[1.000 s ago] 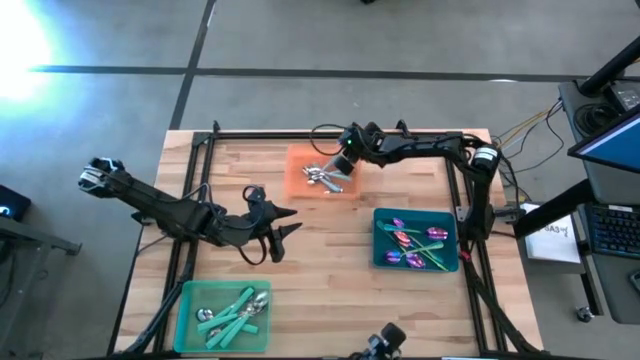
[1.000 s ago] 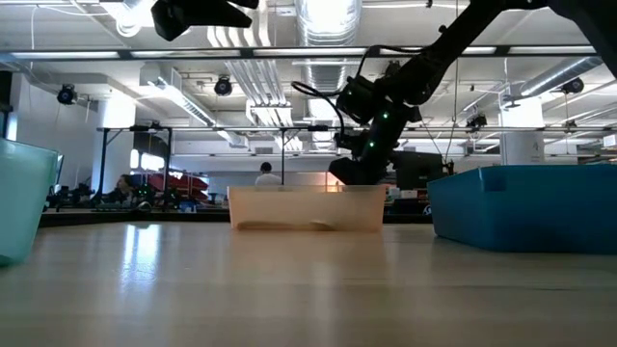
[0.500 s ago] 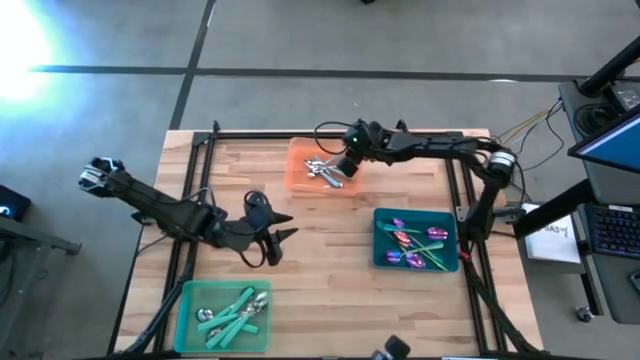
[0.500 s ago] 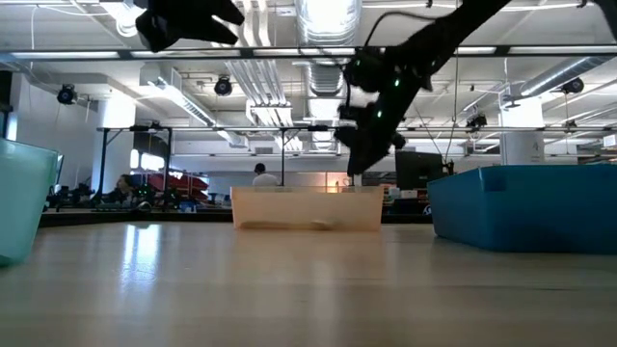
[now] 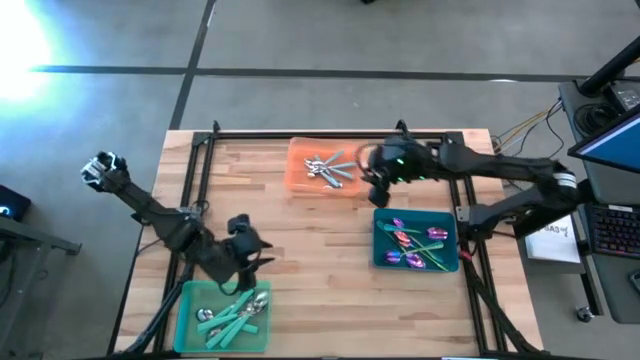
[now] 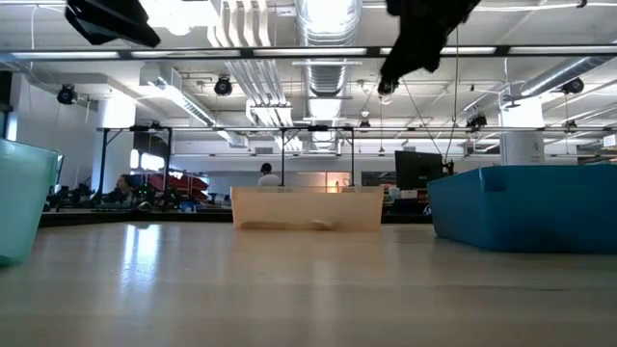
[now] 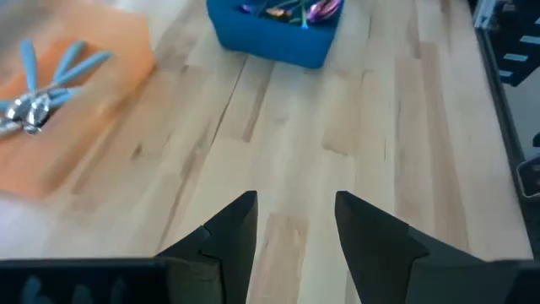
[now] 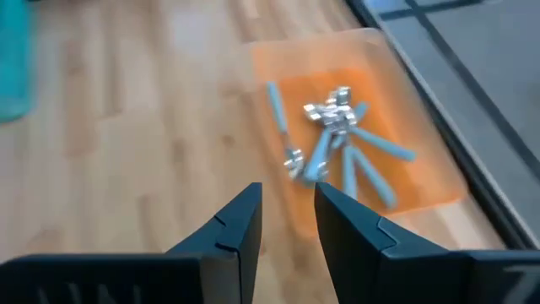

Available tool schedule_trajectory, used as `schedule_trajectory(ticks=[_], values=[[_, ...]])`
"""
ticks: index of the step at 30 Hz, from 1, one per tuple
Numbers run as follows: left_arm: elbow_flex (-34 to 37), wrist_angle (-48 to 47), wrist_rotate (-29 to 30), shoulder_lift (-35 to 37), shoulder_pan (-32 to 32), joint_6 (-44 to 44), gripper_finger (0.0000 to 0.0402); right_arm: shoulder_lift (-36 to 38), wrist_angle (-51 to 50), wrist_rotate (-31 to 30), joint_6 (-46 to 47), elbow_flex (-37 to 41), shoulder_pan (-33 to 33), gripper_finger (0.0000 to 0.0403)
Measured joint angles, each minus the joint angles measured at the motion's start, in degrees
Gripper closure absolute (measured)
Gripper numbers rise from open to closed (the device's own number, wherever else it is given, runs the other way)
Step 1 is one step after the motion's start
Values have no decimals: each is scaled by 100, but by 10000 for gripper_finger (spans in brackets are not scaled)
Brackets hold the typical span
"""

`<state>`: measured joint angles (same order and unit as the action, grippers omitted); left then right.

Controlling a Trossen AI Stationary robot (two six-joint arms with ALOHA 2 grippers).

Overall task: Sort silverware by color (type)
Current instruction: Return to Home Position

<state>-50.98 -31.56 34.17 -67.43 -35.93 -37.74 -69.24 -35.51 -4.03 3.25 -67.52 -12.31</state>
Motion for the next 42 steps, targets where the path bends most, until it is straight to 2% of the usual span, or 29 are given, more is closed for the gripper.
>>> schedule_trajectory(ticks=[4,8,18,26,42], values=[[23,-231,503,108,-480,-115,256,722,-188,-21,332,413,390,303],[144,-312,745,251,-824,-118,256,1363,-150,-51,824,1043,596,300],[413,-340,945,565,-894,-185,256,2292,554,-50,1482,2631,718,307],[553,-334,1066,741,-891,-271,256,2632,1697,-50,1574,3783,718,308],[614,-335,1329,829,-889,-353,256,2643,4364,-50,2178,5769,718,316]])
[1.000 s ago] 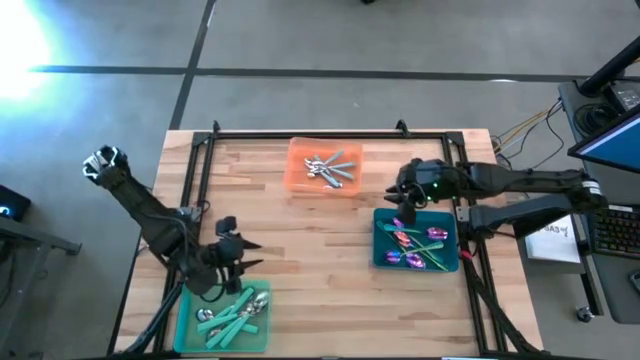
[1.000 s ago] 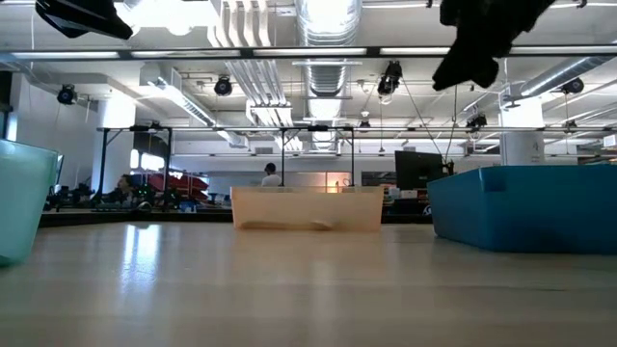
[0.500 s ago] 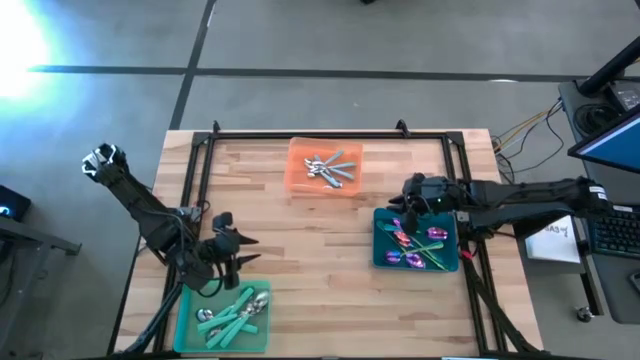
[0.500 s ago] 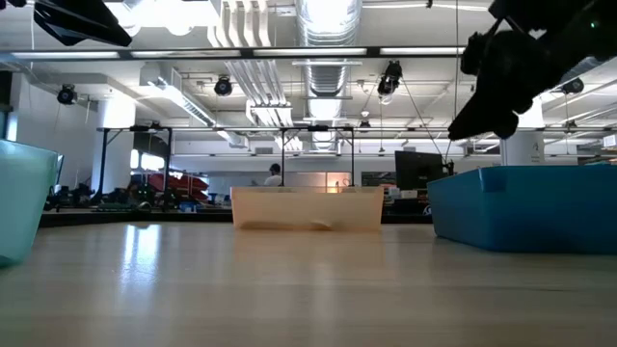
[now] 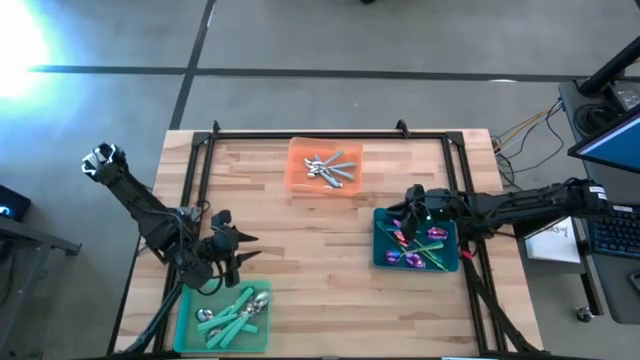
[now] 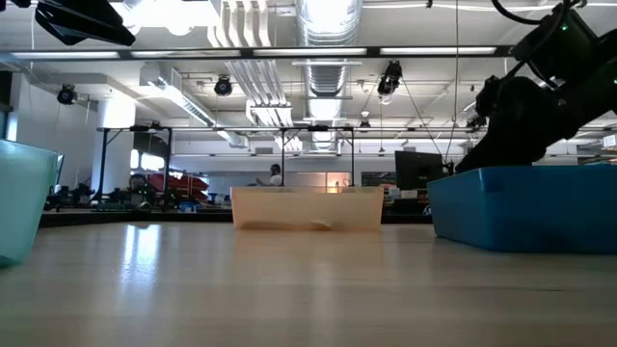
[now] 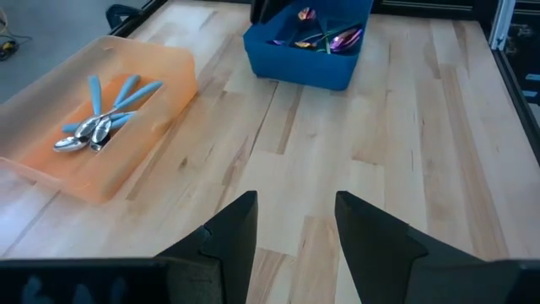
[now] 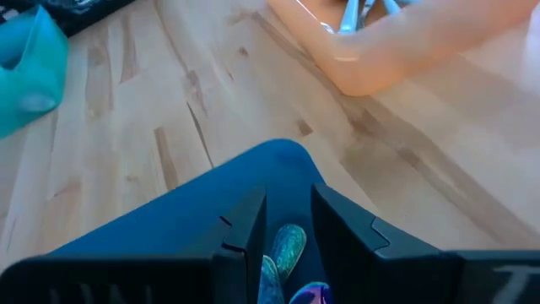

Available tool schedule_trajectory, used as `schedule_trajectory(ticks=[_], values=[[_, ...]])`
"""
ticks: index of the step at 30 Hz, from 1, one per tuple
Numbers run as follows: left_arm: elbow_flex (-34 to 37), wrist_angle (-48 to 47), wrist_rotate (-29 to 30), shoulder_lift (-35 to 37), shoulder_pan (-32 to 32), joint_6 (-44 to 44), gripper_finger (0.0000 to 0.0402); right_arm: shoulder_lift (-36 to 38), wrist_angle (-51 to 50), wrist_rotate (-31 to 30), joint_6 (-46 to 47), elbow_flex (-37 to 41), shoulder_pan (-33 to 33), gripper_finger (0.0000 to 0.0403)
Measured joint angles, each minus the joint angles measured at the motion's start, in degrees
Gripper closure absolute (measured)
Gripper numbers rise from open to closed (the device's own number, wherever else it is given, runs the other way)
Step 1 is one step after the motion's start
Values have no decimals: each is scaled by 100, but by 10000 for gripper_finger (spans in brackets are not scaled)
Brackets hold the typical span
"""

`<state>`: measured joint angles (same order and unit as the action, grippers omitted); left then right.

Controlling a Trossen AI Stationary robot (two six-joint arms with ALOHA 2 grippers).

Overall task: Sort silverware by color (type)
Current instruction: Return to Home Position

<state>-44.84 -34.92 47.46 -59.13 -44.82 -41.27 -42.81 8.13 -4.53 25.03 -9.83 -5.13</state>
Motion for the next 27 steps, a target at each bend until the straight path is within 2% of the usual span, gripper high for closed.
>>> schedule_trajectory(ticks=[13,27], values=[[0,2,2,0,0,1,256,11,779,-31,152,829,-4,325],[-2,33,22,4,2,21,256,4,771,-3,51,840,-4,323]])
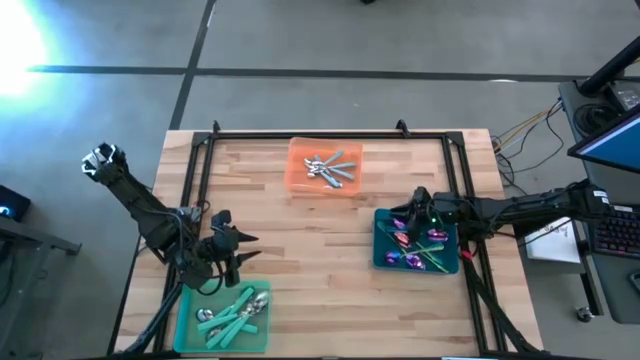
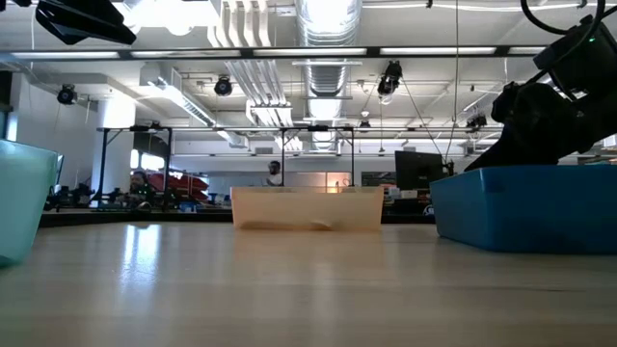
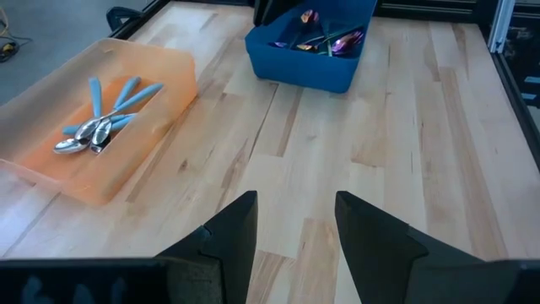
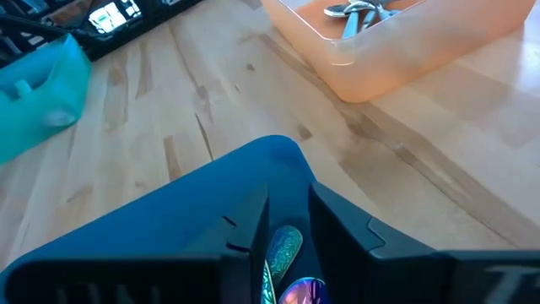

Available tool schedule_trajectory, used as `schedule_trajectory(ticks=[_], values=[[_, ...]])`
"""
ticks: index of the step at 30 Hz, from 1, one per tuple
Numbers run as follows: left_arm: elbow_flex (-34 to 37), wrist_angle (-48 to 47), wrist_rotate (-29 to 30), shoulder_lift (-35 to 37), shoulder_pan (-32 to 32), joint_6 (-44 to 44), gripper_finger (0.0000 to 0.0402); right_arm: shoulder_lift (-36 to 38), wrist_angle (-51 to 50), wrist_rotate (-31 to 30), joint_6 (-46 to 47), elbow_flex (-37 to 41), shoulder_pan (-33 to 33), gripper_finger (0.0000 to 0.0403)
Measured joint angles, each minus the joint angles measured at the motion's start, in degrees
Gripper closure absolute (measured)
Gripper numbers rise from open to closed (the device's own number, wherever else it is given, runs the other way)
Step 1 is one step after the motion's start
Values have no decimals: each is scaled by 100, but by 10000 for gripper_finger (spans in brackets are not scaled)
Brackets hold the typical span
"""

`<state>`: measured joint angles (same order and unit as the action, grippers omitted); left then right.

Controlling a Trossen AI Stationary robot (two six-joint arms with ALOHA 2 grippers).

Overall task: Sort silverware by color (type)
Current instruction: Return to Home Position

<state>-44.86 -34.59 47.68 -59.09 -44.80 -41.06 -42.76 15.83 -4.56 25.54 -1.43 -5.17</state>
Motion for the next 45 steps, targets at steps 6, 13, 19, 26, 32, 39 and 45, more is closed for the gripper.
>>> schedule_trajectory(ticks=[6,13,19,26,32,39,45], values=[[0,15,0,-2,0,-111,256,177,-57,9,-1,4,0,330],[0,39,0,0,0,-212,256,1470,-126,31,16,31,-11,324],[0,68,0,0,0,-294,256,2671,-98,24,13,22,-11,319],[0,95,137,0,4,-299,256,3695,-75,7,0,22,-11,326],[0,124,148,0,7,-299,256,4267,-14,6,-4,4,-36,330],[0,205,194,-84,43,-296,256,4218,52,2,-4,19,-76,320],[0,862,393,-376,205,-79,256,4194,70,2,-3,20,-76,316]])
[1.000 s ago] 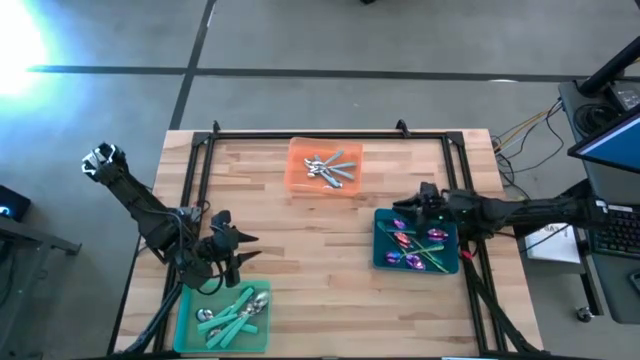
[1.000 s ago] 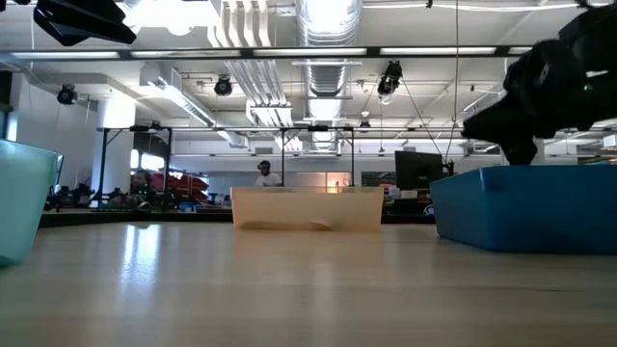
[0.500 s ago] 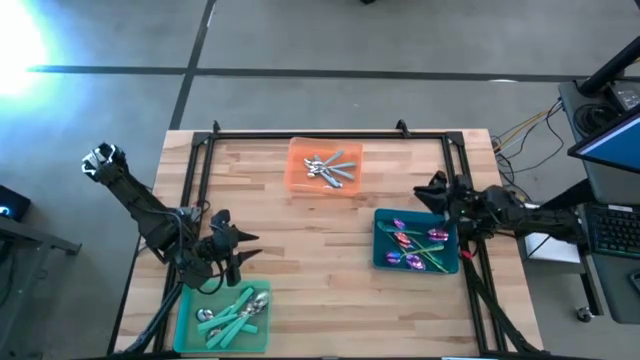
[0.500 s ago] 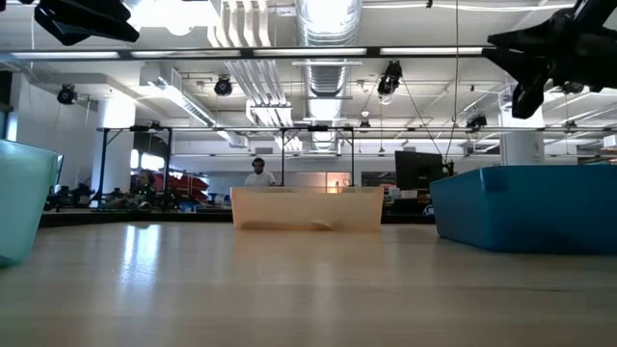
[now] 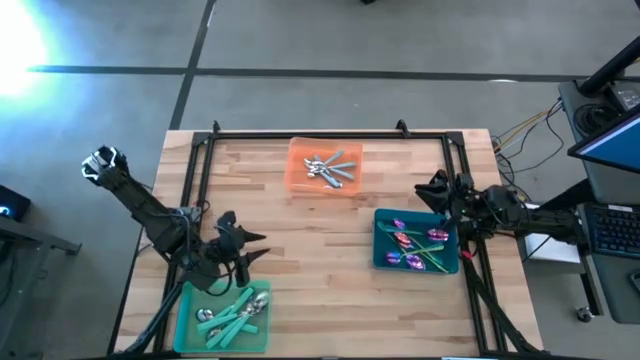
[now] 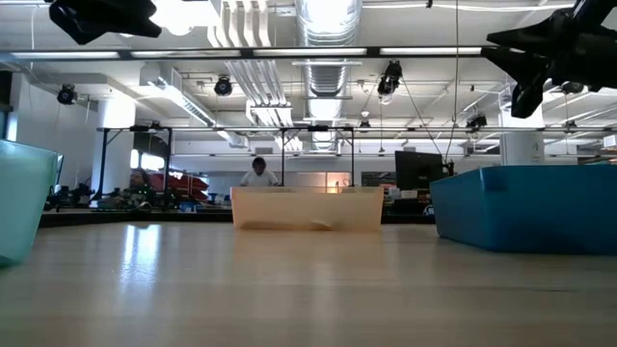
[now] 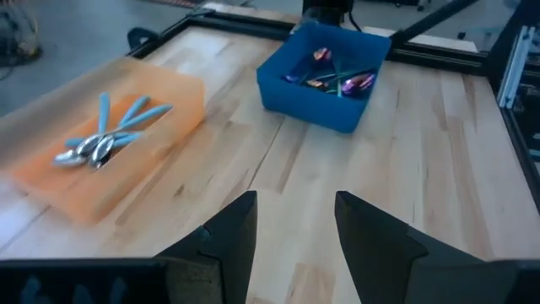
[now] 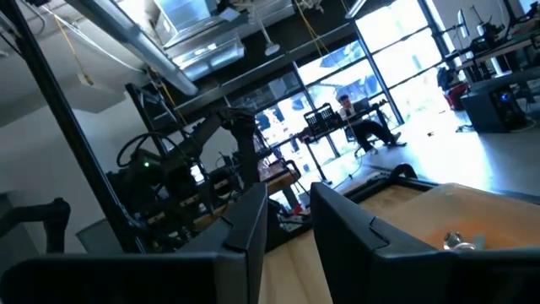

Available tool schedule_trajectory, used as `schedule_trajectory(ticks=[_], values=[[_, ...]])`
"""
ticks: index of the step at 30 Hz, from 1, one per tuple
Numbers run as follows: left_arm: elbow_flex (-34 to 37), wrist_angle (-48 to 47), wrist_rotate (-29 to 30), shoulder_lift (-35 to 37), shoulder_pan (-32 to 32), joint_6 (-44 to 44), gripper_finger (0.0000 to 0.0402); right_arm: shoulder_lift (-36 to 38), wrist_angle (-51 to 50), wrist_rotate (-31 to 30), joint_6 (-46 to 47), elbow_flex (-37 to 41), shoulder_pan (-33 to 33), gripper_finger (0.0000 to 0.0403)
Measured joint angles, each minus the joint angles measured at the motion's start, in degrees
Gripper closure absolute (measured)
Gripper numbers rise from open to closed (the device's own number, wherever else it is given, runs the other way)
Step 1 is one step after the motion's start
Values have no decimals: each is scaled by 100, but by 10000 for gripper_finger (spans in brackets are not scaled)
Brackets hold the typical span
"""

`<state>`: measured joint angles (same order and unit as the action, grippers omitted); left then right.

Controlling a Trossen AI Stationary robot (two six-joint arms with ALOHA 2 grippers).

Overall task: Sort silverware by color (type)
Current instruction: Return to Home Position

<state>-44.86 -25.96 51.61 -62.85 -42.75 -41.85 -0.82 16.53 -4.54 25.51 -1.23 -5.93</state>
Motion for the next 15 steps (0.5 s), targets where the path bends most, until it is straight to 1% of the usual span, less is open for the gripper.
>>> schedule_trajectory(ticks=[5,7,11,13,15], values=[[0,744,-4,-475,68,989,256,-4,-4,0,1,0,0,322],[0,1045,-11,-693,152,1229,256,-8,-9,-23,2,0,0,325],[0,1746,-6,-1107,449,1385,256,-94,-336,-929,19,0,-4,329],[0,1969,-9,-1326,601,1549,256,-124,-442,-1137,20,2,0,330],[0,2070,-10,-1516,763,1770,256,-143,-527,-1203,19,2,0,330]])
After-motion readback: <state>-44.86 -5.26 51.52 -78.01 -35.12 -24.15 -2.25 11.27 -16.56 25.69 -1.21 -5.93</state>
